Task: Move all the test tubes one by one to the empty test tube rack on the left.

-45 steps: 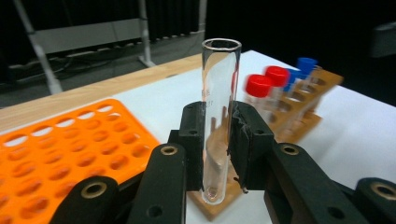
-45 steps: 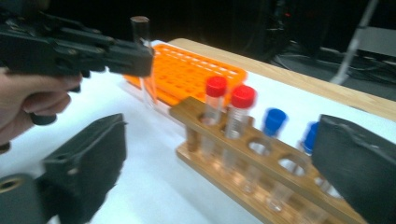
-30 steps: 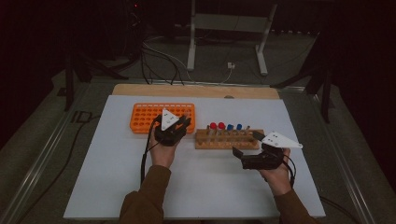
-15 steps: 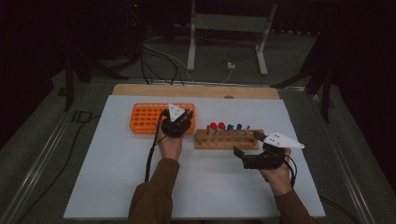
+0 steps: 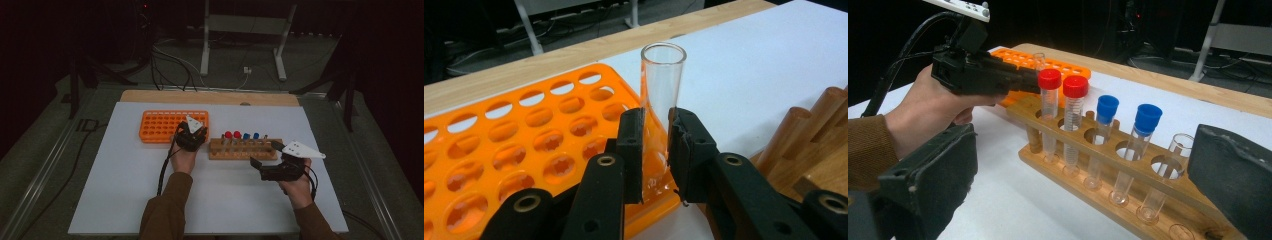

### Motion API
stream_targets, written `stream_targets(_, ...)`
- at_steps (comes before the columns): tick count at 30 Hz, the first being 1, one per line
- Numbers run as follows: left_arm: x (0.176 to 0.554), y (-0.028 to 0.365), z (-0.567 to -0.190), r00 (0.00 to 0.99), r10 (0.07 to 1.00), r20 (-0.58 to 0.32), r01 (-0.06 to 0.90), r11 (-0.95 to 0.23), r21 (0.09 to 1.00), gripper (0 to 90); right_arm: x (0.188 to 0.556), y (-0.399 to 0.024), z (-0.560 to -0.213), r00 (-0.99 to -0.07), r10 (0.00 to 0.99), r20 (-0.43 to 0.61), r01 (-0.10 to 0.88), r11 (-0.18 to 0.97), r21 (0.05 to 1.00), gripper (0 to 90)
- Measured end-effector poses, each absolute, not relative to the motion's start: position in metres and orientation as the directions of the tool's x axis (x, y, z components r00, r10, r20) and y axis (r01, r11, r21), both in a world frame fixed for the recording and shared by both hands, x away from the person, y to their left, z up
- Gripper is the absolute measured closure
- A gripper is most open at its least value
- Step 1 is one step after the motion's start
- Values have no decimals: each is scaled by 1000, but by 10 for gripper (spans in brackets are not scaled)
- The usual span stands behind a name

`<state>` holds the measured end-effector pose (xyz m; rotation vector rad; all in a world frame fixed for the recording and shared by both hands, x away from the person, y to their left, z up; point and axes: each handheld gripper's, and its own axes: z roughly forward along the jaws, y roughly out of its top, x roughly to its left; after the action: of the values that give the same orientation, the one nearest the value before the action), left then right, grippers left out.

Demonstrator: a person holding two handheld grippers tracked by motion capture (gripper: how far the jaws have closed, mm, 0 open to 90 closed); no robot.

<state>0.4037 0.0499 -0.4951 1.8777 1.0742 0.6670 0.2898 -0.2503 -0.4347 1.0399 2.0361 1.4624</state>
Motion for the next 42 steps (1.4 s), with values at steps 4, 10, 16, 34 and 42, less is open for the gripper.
stream_targets(4,404,49,-495,496,867,50,432,-296,852,773,291,-250,-435,-629,773,81,325,167,931,1)
stream_targets(10,405,52,-497,498,867,31,457,-292,840,772,292,-249,-436,-628,774,79,327,171,929,1)
stream_targets(16,403,55,-496,504,863,-17,468,-257,846,661,294,-250,-437,-626,776,79,331,172,928,1)
stream_targets(34,368,92,-471,513,838,-187,470,-92,878,163,322,-265,-441,-564,822,81,379,171,909,230)
stream_targets(42,349,105,-466,508,842,-181,445,-77,892,8,334,-268,-448,-529,847,53,386,184,904,526)
